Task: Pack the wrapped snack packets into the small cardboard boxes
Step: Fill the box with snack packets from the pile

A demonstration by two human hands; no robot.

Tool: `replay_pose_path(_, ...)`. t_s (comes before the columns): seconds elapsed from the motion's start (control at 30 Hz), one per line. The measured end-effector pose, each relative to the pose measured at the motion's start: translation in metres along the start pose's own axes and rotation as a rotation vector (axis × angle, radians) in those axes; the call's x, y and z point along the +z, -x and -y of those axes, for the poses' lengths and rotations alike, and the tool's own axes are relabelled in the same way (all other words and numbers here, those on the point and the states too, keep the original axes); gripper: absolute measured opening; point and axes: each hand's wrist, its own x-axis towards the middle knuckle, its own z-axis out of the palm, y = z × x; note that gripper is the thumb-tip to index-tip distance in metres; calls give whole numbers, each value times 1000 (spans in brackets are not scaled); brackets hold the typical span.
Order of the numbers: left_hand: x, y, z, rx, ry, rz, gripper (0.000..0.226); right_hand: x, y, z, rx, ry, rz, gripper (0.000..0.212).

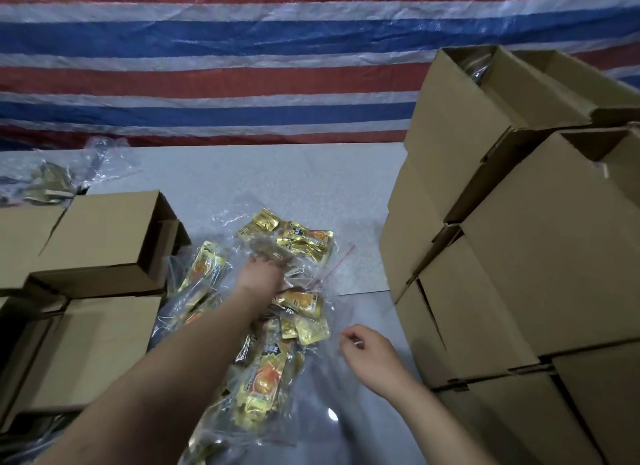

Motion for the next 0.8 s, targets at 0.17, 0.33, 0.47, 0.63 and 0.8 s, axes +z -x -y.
replay_pose_path(0.17, -36, 14, 14, -171, 801, -221, 18, 2, -5, 16, 11, -106, -22, 7)
replay_pose_path(0.33, -107, 61, 8, -32, 1118, -342, 30, 9, 5, 54, -105, -232, -43, 92)
replay_pose_path(0.47, -154, 117, -10, 67, 1428, -335, 32, -5, 31, 85, -290, -499, -115, 111)
replay_pose_path(0.63, -172, 179, -46, 31, 1624, -388, 32, -12, 85, 113, -411, -711, 37, 69)
replay_pose_path(0.8, -160, 202, -64, 9, 1549, -501, 29, -2, 135, 113, -245, -1144, 234, 47)
